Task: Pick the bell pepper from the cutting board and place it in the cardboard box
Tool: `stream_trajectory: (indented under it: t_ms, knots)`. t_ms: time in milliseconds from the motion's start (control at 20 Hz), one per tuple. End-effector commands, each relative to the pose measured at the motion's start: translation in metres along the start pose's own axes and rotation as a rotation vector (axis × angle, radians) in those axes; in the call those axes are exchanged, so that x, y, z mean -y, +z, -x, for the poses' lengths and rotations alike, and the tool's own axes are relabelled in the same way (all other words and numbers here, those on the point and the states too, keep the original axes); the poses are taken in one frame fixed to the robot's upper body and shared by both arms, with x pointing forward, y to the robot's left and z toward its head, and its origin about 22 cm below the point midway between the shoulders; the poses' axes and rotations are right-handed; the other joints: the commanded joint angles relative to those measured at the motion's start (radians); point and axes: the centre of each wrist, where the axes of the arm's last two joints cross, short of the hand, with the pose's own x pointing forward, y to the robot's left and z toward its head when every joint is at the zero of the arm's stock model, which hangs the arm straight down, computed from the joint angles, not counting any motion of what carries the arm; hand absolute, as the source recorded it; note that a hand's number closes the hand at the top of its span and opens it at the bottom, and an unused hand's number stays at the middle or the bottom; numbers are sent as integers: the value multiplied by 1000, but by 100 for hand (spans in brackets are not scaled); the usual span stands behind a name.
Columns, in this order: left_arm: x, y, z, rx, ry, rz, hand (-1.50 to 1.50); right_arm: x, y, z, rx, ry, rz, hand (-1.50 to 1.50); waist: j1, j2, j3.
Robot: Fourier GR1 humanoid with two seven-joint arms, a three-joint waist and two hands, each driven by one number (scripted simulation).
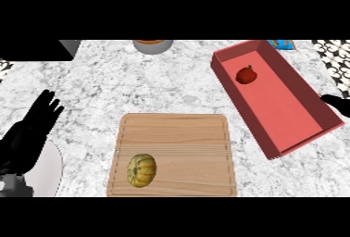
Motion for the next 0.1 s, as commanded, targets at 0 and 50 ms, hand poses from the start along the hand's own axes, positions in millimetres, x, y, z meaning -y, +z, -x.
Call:
stream_trajectory:
  t_ms: [0,50]
  knots:
    - [9,-1,5,8,1,7,0,19,9,18,8,9,-26,-150,4,1,0]
    - [7,3,-6,-6,7,-2,0,24,2,21,7,18,-15,-150,5,1,0]
